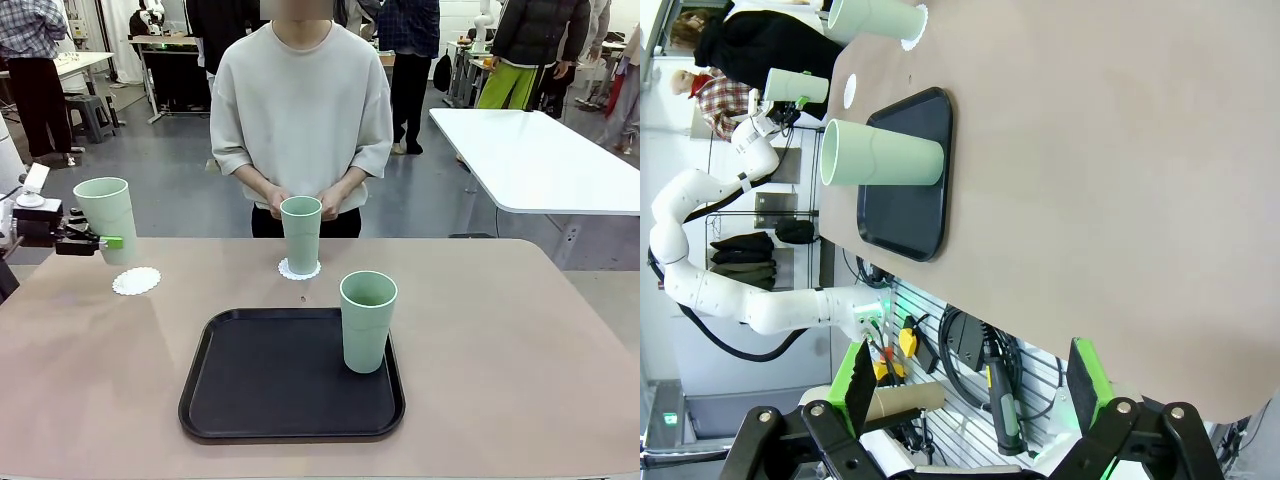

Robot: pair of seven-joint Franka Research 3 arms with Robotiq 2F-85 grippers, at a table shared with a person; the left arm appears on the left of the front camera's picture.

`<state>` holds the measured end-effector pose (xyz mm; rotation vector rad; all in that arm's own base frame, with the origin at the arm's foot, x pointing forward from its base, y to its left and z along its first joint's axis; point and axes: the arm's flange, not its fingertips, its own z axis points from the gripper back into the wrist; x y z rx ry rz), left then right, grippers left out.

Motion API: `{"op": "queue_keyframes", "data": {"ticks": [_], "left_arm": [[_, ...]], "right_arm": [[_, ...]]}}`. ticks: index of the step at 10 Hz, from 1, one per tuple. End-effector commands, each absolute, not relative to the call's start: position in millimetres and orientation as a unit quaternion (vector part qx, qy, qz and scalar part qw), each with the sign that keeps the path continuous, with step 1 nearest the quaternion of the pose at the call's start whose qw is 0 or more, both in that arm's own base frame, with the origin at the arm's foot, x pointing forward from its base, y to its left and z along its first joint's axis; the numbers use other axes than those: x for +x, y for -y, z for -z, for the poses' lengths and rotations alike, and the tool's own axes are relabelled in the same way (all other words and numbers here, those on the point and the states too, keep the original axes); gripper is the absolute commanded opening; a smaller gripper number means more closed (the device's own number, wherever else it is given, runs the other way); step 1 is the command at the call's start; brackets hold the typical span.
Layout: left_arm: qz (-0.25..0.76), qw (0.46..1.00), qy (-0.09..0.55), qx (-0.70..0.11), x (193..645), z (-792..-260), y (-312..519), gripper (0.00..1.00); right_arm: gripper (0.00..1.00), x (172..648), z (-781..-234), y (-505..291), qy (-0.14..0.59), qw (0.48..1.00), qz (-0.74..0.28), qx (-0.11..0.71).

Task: Place coasters on the table and set cups on them.
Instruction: Take one Reusable plastic cup from the Flat Tray and place it on a coaster set by the human.

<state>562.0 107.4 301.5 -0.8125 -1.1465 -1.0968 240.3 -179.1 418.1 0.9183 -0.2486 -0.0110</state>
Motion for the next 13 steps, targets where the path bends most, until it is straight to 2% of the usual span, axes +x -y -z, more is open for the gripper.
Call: {"op": "queue_keyframes", "data": {"ticks": [1,13], "left_arm": [[0.472,0.626,0.514,-0.348,563.6,-300.1,-100.2,0.84],[0.469,0.633,0.499,-0.362,566.7,-292.2,-100.0,0.84]], "right_arm": [[1.00,242.1,-417.7,178.2,0.128,0.884,0.001,0.450],[1.00,242.1,-417.7,178.2,0.128,0.884,0.001,0.450]]}}
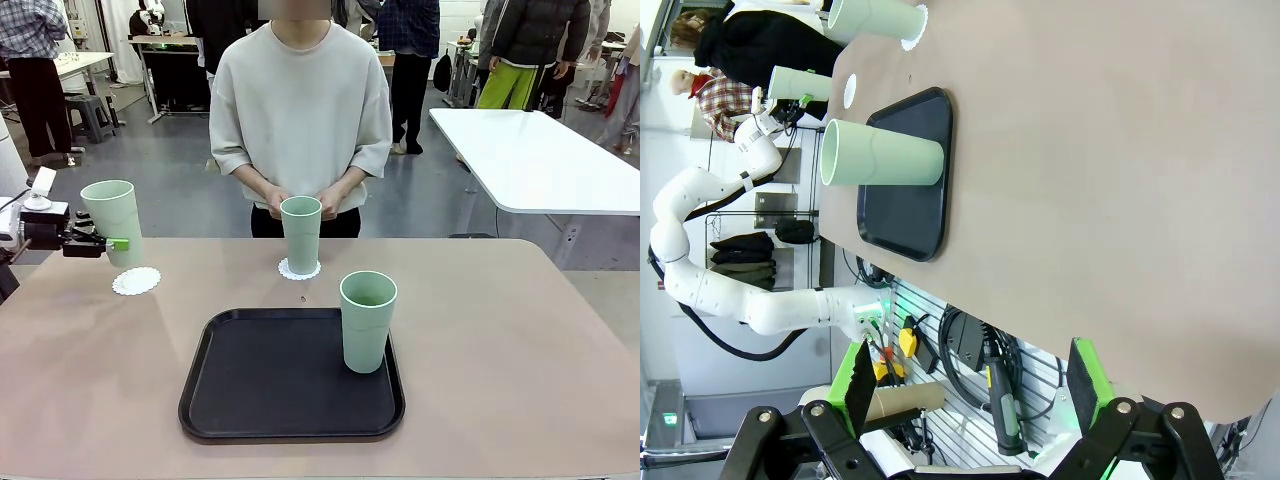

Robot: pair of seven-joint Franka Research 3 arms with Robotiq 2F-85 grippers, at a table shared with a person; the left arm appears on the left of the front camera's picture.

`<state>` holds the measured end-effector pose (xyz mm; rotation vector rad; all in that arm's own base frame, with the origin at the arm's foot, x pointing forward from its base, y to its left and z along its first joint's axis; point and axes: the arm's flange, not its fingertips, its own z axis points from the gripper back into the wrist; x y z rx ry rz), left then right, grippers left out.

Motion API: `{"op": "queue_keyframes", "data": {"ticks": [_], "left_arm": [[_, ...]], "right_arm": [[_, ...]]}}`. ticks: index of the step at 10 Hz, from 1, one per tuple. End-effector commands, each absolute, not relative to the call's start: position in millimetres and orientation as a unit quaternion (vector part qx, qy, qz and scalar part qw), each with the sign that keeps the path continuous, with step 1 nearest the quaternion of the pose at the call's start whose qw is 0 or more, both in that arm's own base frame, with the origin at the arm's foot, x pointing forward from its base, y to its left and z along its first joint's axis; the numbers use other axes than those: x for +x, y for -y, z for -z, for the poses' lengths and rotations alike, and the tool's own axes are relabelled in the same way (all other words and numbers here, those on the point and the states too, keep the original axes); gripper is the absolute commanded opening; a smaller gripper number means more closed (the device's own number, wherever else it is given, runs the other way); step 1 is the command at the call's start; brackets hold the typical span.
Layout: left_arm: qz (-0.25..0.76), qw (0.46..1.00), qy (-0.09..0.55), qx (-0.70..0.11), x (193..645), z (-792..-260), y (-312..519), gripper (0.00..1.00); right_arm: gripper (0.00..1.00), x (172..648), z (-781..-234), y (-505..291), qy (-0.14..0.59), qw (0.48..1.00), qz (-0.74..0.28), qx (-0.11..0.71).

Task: Place coasters on the table and set cups on them.
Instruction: Take one Reusable plastic cup from the Flat Tray and place it on a coaster set by the human.

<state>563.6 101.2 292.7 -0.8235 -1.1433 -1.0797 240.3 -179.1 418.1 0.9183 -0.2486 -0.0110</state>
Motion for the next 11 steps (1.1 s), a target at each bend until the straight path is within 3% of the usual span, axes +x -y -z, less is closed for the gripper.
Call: {"op": "queue_keyframes", "data": {"ticks": [1,11], "left_arm": [[0.470,0.634,0.497,-0.361,568.4,-291.2,-99.8,0.84],[0.502,0.604,0.491,-0.378,575.0,-259.4,-100.3,0.84]], "right_arm": [[1.00,242.1,-417.7,178.2,0.128,0.884,0.001,0.450],[1.00,242.1,-417.7,178.2,0.128,0.884,0.001,0.450]]}}
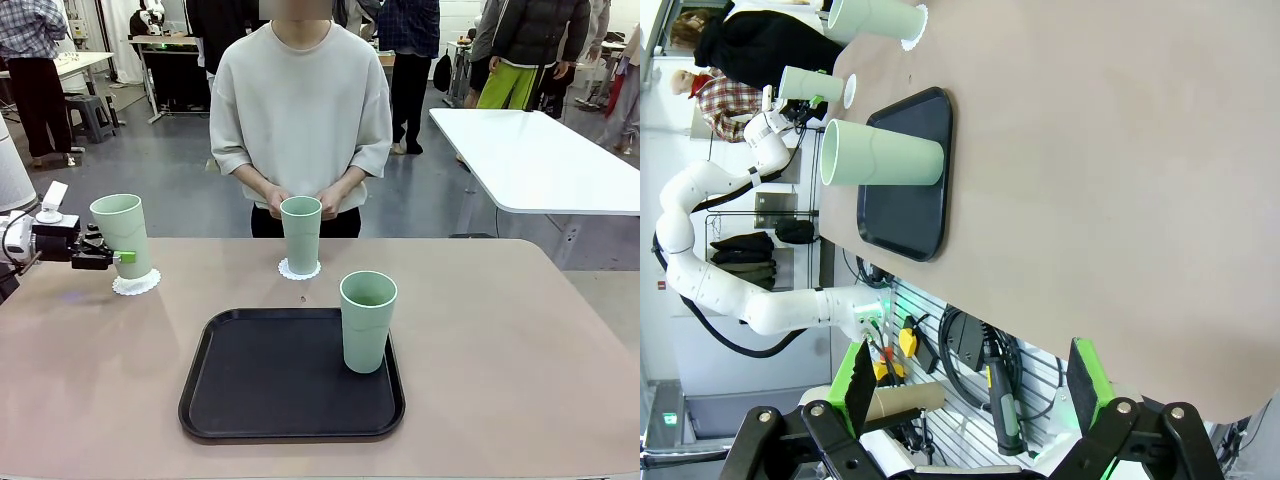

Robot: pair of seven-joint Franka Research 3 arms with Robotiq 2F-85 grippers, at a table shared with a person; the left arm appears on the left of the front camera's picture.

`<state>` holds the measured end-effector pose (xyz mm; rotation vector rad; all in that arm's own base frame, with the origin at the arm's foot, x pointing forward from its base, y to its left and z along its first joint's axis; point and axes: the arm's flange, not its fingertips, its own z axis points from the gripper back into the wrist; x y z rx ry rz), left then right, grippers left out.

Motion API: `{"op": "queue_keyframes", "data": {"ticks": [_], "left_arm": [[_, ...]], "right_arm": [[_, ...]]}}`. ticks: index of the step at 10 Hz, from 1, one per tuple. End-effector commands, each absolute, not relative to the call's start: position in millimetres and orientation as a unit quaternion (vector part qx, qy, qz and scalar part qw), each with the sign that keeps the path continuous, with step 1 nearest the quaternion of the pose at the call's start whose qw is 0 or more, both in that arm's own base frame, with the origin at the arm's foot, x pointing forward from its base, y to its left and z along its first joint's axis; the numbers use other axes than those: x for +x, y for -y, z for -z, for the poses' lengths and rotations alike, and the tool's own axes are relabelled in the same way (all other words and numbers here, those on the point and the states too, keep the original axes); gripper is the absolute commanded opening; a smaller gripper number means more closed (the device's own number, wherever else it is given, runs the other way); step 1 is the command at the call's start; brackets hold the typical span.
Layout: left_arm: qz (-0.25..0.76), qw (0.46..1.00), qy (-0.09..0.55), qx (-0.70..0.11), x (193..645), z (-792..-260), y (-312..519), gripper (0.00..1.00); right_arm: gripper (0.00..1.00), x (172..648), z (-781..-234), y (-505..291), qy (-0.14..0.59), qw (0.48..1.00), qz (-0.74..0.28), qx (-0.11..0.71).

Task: Place coasters on the table and set cups on them.
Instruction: Take one Reusable plastic cup from the Flat Tray and place it on a coaster set by the human.

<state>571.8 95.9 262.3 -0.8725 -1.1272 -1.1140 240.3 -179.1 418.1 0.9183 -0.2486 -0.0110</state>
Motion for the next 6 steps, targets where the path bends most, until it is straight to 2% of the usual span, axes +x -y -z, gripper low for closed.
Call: {"op": "queue_keyframes", "data": {"ticks": [1,6], "left_arm": [[0.502,0.605,0.488,-0.380,575.5,-253.7,-102.0,0.84],[0.506,0.606,0.479,-0.384,573.8,-242.5,-104.6,0.84]], "right_arm": [[1.00,242.1,-417.7,178.2,0.128,0.884,0.001,0.450],[1.00,242.1,-417.7,178.2,0.128,0.884,0.001,0.450]]}}
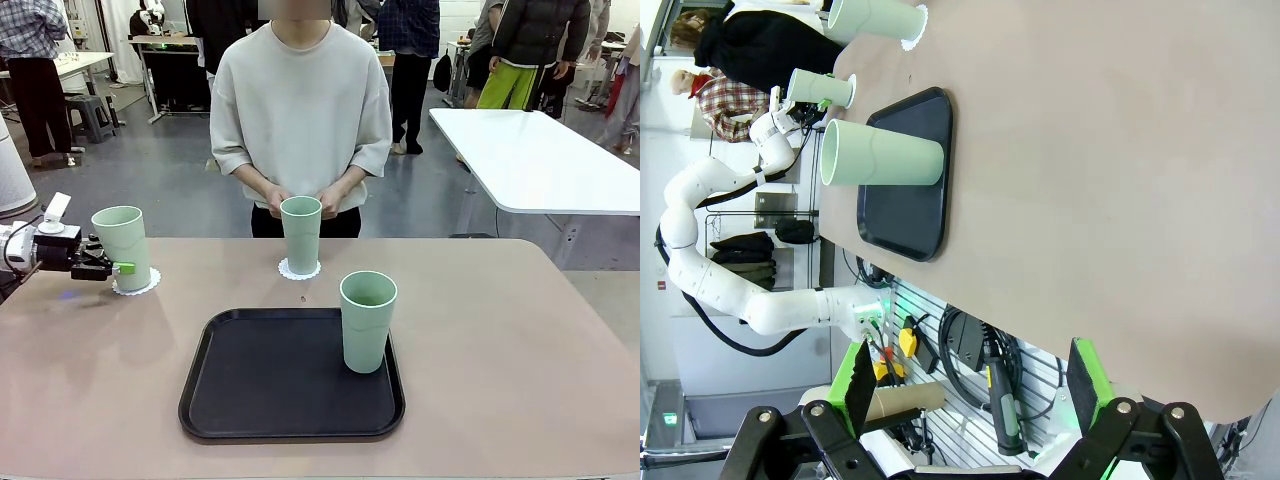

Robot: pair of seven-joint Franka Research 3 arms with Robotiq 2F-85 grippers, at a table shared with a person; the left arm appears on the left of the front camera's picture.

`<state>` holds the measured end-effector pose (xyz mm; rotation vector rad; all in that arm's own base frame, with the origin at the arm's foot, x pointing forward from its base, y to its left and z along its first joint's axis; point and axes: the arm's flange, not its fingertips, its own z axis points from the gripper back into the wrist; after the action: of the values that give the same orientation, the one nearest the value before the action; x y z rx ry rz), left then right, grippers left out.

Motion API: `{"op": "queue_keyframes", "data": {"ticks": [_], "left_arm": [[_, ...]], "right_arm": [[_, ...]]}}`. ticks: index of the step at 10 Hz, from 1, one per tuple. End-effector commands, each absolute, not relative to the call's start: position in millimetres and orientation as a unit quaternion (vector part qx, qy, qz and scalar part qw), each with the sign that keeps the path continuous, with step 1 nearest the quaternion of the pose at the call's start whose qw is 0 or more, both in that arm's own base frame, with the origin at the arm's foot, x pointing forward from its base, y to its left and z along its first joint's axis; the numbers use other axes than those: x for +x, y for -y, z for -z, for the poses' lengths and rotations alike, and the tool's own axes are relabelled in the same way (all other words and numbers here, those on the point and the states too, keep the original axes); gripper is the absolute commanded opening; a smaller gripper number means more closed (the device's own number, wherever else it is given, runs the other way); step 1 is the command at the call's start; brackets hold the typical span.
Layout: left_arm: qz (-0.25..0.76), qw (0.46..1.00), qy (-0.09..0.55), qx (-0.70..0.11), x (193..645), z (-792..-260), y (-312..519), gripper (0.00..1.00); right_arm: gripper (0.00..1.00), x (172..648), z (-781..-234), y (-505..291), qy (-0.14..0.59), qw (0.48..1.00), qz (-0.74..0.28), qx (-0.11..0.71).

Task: Place coasters on the table and set cups on them.
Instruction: Take one Reusable plastic cup from the Flat Tray and place it on a coaster set by the human.

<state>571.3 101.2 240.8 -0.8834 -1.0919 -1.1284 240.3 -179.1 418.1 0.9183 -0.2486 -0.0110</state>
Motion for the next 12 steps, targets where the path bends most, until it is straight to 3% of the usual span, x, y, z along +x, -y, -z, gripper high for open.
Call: {"op": "queue_keyframes", "data": {"ticks": [1,6,7,12], "left_arm": [[0.507,0.605,0.479,-0.384,574.1,-241.9,-105.1,0.84],[0.506,0.604,0.475,-0.392,575.0,-237.5,-102.9,0.84],[0.506,0.604,0.473,-0.394,574.7,-237.1,-102.7,1.00],[0.509,0.608,0.468,-0.391,573.2,-238.8,-104.4,1.00]], "right_arm": [[1.00,242.1,-417.7,178.2,0.128,0.884,0.001,0.450],[1.00,242.1,-417.7,178.2,0.128,0.884,0.001,0.450],[1.00,242.1,-417.7,178.2,0.128,0.884,0.001,0.450],[1.00,242.1,-417.7,178.2,0.128,0.884,0.001,0.450]]}}
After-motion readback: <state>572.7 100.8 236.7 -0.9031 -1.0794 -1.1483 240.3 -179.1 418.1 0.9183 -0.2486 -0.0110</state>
